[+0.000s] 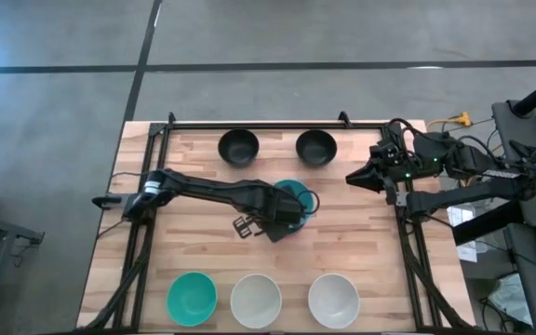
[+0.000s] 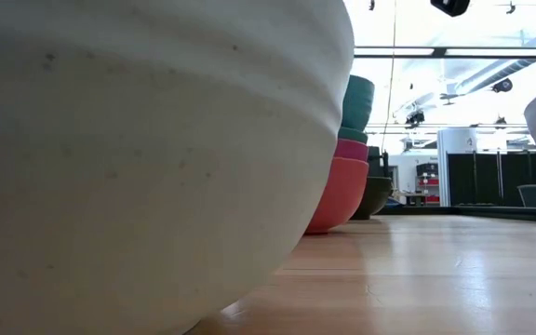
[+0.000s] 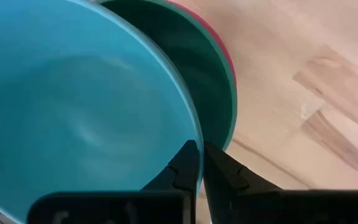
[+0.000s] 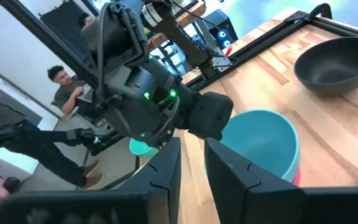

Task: Nest bowls inside each other
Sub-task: Stack the blue bowl on the green bowl, then stack the right black bowl on the blue bowl

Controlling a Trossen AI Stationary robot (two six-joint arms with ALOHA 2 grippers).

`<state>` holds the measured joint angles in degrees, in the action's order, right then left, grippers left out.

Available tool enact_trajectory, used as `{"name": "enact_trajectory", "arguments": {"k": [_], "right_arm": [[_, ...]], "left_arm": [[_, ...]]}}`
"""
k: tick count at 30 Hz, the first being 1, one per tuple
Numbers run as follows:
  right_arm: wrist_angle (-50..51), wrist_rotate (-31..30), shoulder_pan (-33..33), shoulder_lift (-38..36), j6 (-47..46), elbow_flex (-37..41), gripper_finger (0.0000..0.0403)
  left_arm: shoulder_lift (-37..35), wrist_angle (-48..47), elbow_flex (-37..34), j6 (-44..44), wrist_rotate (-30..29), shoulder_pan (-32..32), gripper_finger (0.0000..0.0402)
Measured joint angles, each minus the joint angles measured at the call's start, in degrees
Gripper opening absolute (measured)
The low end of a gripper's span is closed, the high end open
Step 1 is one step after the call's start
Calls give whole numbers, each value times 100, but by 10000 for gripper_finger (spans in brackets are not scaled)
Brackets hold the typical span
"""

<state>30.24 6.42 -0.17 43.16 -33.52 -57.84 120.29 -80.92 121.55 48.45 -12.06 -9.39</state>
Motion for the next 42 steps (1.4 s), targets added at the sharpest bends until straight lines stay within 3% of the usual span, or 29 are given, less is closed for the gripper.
{"name": "enact_trajectory", "arguments": {"k": [8, 24, 28, 42], "right_arm": [[36, -2, 46, 2, -13, 0, 68], [94, 0, 44, 2, -63, 0, 68], [92, 0, 44, 2, -66, 0, 68], [85, -2, 44, 4, -61, 0, 68]], "left_arm": [[-136, 173, -511, -276, 274, -62, 0], [-199, 659, -1132, -386, 241, -160, 3], [-203, 657, -1177, -910, 296, -146, 25], [-823, 847, -1206, -1204, 394, -45, 128]]}}
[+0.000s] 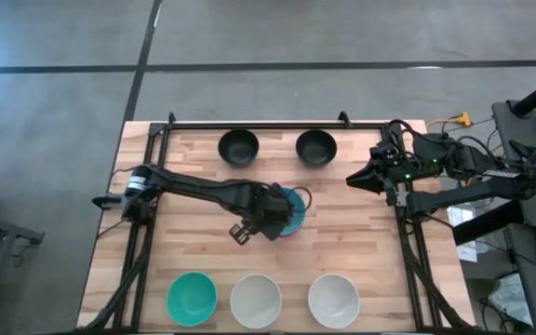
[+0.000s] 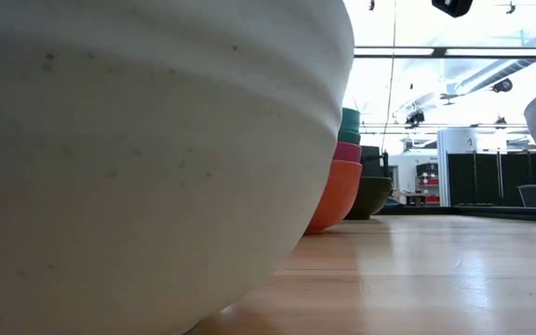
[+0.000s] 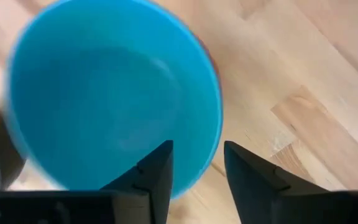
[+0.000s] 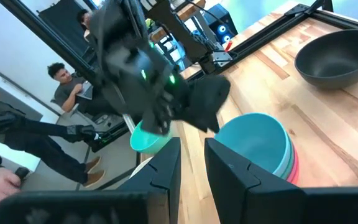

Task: Nest bowls inside each other
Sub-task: Stack the right black bowl on the blue bowl

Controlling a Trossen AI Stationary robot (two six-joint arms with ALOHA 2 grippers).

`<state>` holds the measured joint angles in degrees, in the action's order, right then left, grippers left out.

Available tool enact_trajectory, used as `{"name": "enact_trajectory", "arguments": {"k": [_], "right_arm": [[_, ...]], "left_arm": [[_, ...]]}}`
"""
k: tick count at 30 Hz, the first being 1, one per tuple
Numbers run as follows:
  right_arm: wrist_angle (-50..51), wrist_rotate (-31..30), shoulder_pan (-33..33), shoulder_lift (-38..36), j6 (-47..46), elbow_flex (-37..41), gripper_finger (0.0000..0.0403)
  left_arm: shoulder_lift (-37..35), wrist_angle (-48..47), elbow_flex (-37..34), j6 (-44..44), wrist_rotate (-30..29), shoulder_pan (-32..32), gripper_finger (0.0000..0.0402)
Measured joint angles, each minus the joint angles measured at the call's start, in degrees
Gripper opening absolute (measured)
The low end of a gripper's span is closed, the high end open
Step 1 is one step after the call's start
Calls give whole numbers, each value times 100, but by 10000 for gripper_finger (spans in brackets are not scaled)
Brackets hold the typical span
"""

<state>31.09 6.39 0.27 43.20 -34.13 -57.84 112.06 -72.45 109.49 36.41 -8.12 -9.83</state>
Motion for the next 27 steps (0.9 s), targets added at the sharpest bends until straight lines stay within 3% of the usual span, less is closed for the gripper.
{"name": "enact_trajectory", "arguments": {"k": [6, 10, 14, 18, 23, 27], "right_arm": [[0, -13, -2, 0, 49, 0, 68], [-4, -75, -2, 30, 116, 0, 68], [-20, -211, -4, 144, 131, 0, 68], [-19, -208, -2, 357, 136, -1, 68], [-32, -208, -2, 719, 315, 0, 68], [-142, -213, -17, 1002, 562, -2, 68]], "left_arm": [[-538, 17, -139, -1205, 167, 145, 132], [-1097, 257, -815, -2169, 164, 314, 132], [-2053, 1462, -2068, -3222, 169, 324, 132], [-3284, 3264, -3400, -4306, 46, 213, 132], [-4690, 5380, -4910, -5072, -912, -23, 132], [-5508, 6428, -5761, -5129, -1441, -117, 132]]}}
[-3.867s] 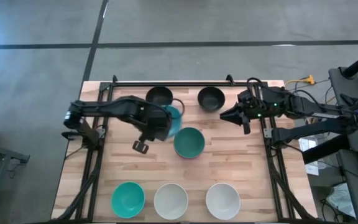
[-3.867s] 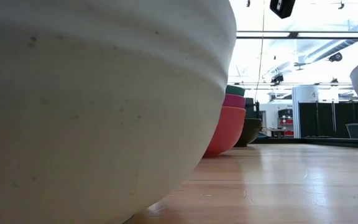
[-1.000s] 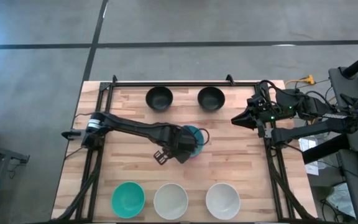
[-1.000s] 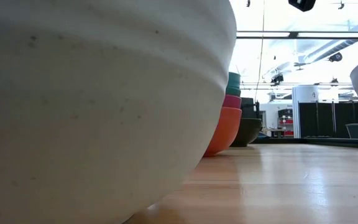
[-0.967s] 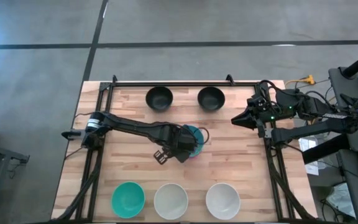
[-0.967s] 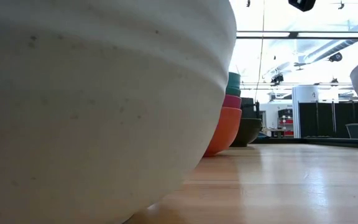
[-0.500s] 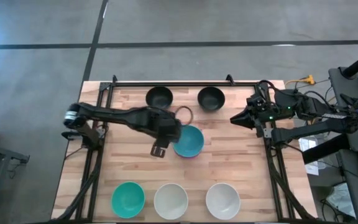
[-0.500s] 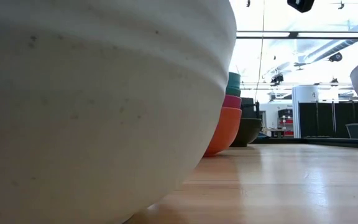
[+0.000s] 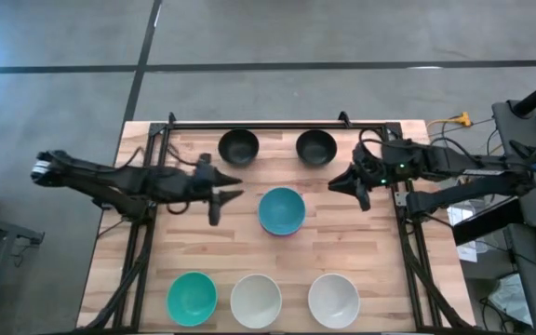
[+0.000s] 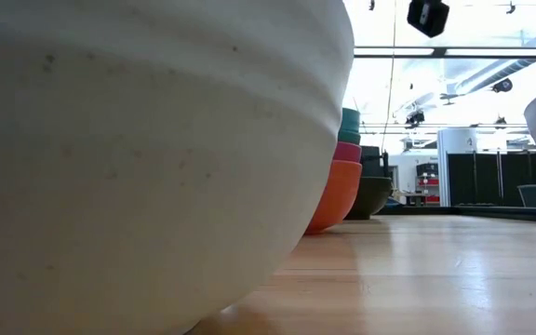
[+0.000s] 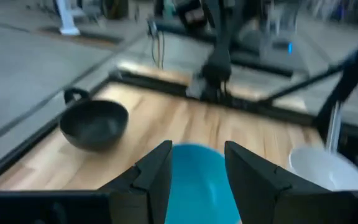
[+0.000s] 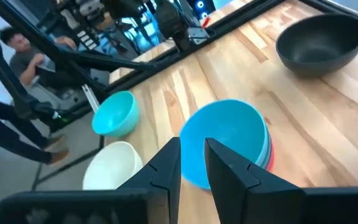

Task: Nest bowls inside each other
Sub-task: Stack the right black bowl on the blue bowl

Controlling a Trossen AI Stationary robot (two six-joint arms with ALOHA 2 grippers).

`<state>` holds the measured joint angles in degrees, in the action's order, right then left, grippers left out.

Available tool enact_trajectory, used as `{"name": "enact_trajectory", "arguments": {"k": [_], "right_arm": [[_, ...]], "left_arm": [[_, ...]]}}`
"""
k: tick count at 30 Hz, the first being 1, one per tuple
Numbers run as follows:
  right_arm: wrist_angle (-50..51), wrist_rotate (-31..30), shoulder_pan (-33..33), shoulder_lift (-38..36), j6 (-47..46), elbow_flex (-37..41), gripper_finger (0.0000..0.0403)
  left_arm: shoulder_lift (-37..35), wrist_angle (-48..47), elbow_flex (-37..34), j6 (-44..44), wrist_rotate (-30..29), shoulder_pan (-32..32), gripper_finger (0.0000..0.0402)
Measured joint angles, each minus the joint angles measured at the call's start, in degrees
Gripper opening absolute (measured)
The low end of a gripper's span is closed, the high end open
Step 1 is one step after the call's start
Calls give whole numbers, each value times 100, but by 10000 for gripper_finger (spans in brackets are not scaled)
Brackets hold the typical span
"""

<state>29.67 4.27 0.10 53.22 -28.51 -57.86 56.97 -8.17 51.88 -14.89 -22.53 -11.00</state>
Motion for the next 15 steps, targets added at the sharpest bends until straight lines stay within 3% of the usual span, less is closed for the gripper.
{"name": "enact_trajectory", "arguments": {"k": [7, 15], "right_arm": [[-668, 9, -531, 539, 804, -8, 68], [143, 291, -2202, 1339, 1864, -532, 68]], "left_arm": [[-926, 344, -577, -324, -244, 0, 132], [-1550, 304, -649, -274, -288, 0, 132]]}}
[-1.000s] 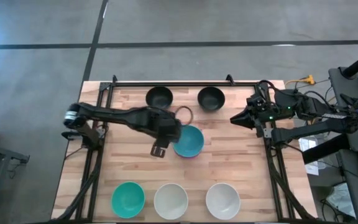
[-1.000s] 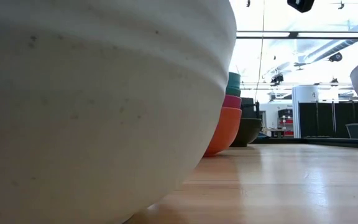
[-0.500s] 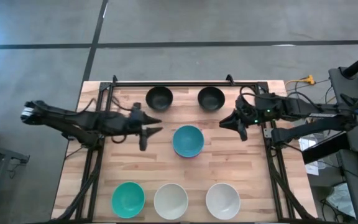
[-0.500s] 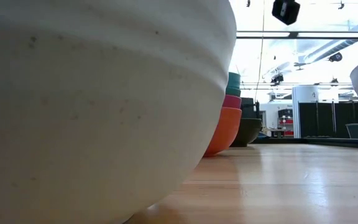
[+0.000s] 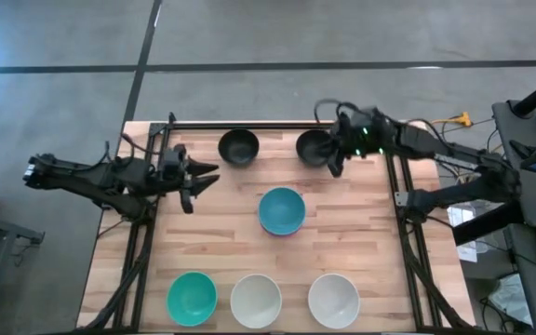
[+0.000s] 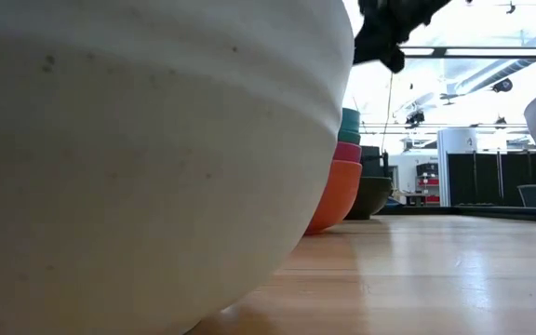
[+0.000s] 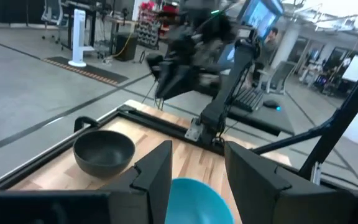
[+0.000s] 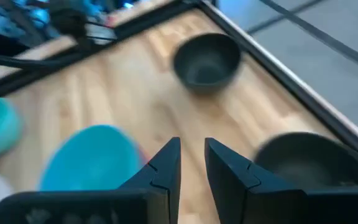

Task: Nest bowls inside each other
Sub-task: Stack the right black bowl on the blue bowl

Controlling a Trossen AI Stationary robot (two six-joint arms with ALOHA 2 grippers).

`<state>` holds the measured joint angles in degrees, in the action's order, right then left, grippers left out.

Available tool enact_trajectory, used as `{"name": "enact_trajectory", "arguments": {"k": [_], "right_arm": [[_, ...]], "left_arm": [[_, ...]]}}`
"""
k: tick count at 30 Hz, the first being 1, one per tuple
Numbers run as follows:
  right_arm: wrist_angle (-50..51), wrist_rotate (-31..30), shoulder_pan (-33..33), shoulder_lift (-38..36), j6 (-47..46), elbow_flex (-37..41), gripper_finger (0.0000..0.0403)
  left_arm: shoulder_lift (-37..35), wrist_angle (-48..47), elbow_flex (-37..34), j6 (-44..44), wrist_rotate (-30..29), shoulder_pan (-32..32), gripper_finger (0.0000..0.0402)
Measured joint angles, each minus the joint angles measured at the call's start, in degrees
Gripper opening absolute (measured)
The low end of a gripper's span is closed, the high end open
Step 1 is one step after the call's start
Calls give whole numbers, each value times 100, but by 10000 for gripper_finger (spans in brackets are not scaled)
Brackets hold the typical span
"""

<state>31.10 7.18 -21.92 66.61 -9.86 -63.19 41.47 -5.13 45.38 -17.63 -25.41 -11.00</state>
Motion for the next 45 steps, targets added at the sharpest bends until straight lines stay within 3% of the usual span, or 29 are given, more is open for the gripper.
{"name": "enact_trajectory", "arguments": {"k": [4, 8, 12, 17, 24, 33, 45], "right_arm": [[344, 588, -754, 490, 537, -383, 68], [1279, 1084, -1040, 1016, 1646, -864, 71], [2793, 731, -996, 1596, 3007, -1470, 94], [3736, 370, -988, 2271, 3441, -2131, 130], [3679, 369, -988, 2817, 3591, -2395, 136], [3562, 370, -987, 3309, 3566, -2261, 118], [2978, 362, -895, 3743, 3198, -1959, 129]], "left_arm": [[-152, -61, -4, 136, 0, 0, 132], [-219, -166, -6, 148, 27, 0, 132], [-219, -163, -10, 148, 101, 0, 132], [-168, -166, -48, 164, 109, 0, 132], [-63, -160, -59, 164, 128, 0, 132], [-73, -161, -59, 163, 234, -2, 132], [-9, -179, -74, 175, 232, -2, 132]]}}
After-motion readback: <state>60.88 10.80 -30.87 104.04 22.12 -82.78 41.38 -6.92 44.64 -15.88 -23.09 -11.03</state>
